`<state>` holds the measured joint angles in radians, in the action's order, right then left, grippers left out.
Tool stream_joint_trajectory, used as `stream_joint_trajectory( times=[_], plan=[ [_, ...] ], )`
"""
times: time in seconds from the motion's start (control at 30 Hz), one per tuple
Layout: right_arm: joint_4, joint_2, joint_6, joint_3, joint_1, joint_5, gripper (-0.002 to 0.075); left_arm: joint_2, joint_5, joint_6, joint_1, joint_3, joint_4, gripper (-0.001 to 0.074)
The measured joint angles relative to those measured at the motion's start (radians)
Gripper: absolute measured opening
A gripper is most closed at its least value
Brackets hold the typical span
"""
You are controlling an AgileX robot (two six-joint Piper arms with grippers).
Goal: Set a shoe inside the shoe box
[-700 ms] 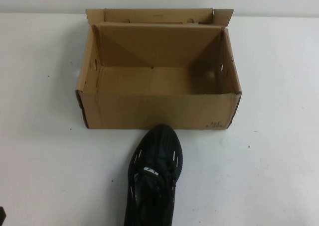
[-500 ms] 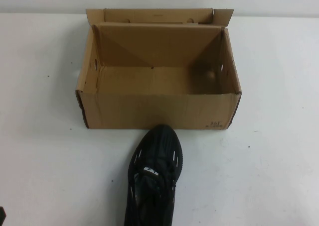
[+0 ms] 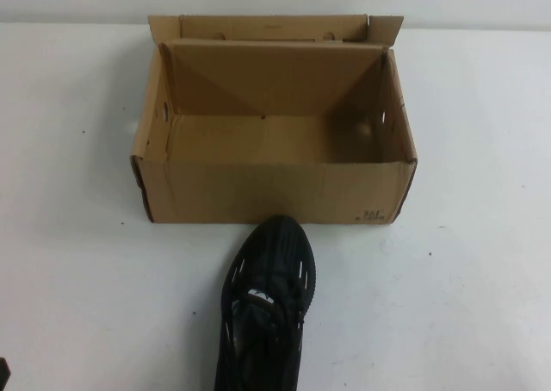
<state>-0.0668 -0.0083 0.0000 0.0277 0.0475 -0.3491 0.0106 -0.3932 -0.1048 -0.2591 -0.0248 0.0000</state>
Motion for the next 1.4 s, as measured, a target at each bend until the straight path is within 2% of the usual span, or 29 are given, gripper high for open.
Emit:
stream_joint_trajectory(
  times=[0.43,1.13,1.3,1.4],
  plan=[
    [0.0,0.0,0.0,0.0,0.0,0.0,-0.0017,0.0,0.0,0.006,0.0,0.0,0.065,-0.0001],
    [-0.005,0.0,0.0,0.0,0.0,0.049,-0.0017,0.0,0.032,0.006,0.0,0.0,0.069,-0.0001],
    [-0.007,0.0,0.0,0.0,0.0,0.079,-0.0017,0.0,0.105,0.006,0.0,-0.002,0.069,-0.0001],
    [-0.009,0.0,0.0,0.0,0.0,0.161,-0.0017,0.0,0.206,0.006,0.0,-0.002,0.069,-0.0001]
  ],
)
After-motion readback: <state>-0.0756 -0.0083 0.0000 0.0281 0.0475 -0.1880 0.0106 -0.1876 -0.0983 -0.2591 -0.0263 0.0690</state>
